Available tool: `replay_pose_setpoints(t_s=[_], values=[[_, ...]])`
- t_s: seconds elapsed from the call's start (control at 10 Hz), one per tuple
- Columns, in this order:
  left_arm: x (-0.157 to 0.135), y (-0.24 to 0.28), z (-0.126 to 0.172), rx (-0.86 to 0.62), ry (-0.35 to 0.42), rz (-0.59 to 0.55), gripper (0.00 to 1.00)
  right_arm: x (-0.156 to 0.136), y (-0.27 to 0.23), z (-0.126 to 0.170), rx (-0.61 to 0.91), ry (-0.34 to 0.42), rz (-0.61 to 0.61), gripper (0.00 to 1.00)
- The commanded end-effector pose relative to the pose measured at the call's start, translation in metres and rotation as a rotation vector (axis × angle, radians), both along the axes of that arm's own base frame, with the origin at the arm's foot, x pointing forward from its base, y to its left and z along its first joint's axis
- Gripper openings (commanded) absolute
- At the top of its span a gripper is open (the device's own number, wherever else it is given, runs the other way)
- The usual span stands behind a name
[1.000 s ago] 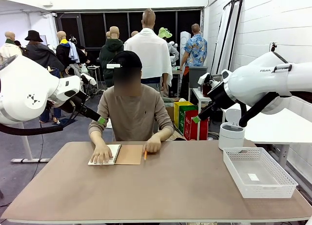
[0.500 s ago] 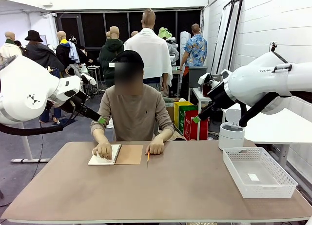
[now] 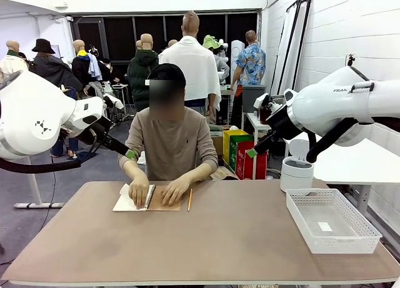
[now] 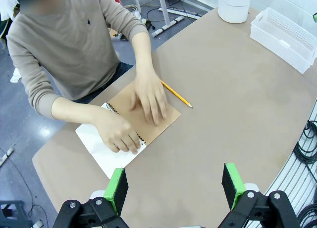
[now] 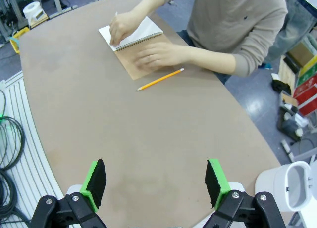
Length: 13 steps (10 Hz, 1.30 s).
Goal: Sort the paper based on its condition.
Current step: If a person hands you a paper, place it in the Organizing basket , and if it's crumpled, put it in the Trash can.
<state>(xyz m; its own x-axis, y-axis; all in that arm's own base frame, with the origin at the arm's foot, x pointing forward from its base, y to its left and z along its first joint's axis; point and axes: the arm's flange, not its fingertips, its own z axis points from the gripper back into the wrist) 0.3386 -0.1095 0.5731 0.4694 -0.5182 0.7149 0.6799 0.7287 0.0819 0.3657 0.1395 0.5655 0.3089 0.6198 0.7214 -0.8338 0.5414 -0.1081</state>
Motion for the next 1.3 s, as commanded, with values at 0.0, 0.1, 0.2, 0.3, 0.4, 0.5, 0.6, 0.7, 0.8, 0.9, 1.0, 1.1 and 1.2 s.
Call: replay_pose_setpoints(t_s=[0.0, 0.1, 0.2, 0.3, 0.4, 0.5, 0.6, 0.7, 0.8, 0.9, 1.0, 1.1, 1.2], values=[[-0.0004, 0.0002, -0.0002, -0.004, 0.004, -0.005, 1.0, 0.0004, -0.0006, -0.0012, 0.014, 0.008, 0.008, 1.0], [-0.0004, 0.0002, -0.0002, -0.004, 0.004, -0.005, 1.0, 0.0004, -0.0006, -0.0012, 0.014, 0.008, 0.008, 1.0], [-0.0004, 0.0002, -0.0002, -0.004, 0.004, -0.005, 1.0, 0.0004, -0.0006, -0.0012, 0.014, 0.008, 0.008, 1.0], [-0.0004, 0.0002, -0.0002, -0.004, 0.004, -0.005, 1.0, 0.0004, -0.0006, -0.0012, 0.014, 0.008, 0.008, 1.0], [-0.0004, 0.0002, -0.0002, -0.004, 0.004, -0.005, 1.0, 0.0004, -0.0006, -0.0012, 0.014, 0.008, 0.008, 1.0], [-0.0004, 0.0002, -0.0002, -0.004, 0.004, -0.005, 1.0, 0.0004, -0.0006, -0.0012, 0.014, 0.008, 0.008, 1.0], [-0.0004, 0.0002, -0.0002, -0.004, 0.004, -0.005, 1.0, 0.0004, -0.0006, -0.0012, 0.014, 0.008, 0.008, 1.0], [-0.0004, 0.0002, -0.0002, -0.004, 0.004, -0.005, 1.0, 0.0004, -0.0006, -0.0012, 0.014, 0.008, 0.008, 1.0], [-0.0004, 0.0002, -0.0002, -0.004, 0.004, -0.005, 1.0, 0.0004, -0.0006, -0.0012, 0.014, 0.008, 0.008, 1.0], [-0.0004, 0.0002, -0.0002, -0.004, 0.004, -0.005, 1.0, 0.0004, -0.0006, -0.0012, 0.014, 0.008, 0.008, 1.0], [-0.0004, 0.0002, -0.0002, -0.004, 0.004, -0.005, 1.0, 0.0004, -0.0006, -0.0012, 0.014, 0.008, 0.008, 1.0], [-0.0004, 0.0002, -0.0002, -0.004, 0.004, -0.005, 1.0, 0.0004, -0.0006, -0.0012, 0.014, 0.008, 0.008, 1.0], [-0.0004, 0.0002, -0.0002, -0.004, 0.004, -0.005, 1.0, 0.0004, -0.0006, -0.0012, 0.014, 0.008, 0.008, 1.0]])
